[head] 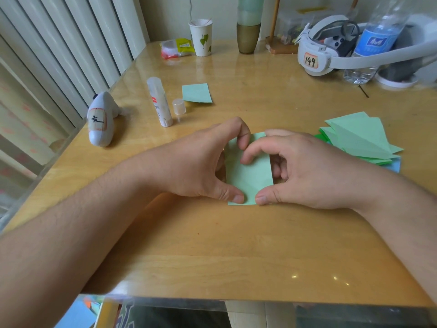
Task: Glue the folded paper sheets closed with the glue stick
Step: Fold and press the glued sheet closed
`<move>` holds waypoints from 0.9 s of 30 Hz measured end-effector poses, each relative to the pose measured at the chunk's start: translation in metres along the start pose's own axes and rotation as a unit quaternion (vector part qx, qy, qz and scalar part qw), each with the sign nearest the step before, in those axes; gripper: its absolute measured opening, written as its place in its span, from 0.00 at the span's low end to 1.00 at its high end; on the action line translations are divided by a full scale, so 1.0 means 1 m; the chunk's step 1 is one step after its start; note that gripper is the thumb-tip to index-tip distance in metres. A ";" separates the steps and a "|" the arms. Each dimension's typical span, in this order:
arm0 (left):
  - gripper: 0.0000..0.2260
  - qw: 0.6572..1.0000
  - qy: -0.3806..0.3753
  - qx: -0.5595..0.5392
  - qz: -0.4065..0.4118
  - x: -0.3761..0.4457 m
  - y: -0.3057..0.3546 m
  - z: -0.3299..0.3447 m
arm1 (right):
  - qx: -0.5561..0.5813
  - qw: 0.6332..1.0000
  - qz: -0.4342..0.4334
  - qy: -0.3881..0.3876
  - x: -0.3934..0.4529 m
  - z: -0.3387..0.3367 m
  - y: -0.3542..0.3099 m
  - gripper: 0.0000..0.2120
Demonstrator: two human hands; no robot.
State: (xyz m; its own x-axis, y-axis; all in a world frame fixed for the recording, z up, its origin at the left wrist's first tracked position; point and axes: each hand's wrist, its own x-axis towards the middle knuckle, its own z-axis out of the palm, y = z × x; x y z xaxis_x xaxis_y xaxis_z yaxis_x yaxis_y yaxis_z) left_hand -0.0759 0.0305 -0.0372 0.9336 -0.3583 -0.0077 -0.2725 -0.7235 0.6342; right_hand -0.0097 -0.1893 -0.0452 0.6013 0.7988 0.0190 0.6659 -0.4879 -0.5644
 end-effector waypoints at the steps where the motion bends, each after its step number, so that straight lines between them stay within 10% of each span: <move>1: 0.31 1.000 0.001 0.000 0.002 0.000 0.000 0.000 | -0.004 1.000 0.001 -0.001 0.000 0.001 0.000 0.27; 15: 0.46 0.997 0.040 -0.040 0.043 0.000 -0.011 0.003 | 0.008 0.997 0.076 0.009 -0.009 -0.008 -0.005 0.36; 27: 0.24 0.998 -0.018 -0.063 -0.006 0.002 -0.014 0.003 | -0.028 0.997 0.070 0.009 -0.004 -0.006 0.002 0.37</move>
State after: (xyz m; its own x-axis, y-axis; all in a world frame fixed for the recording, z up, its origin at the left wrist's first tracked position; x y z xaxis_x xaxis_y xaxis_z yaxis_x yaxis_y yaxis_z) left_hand -0.0711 0.0379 -0.0482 0.9268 -0.3730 -0.0430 -0.2273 -0.6484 0.7266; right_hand -0.0083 -0.1951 -0.0417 0.6983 0.7146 -0.0412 0.5974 -0.6135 -0.5164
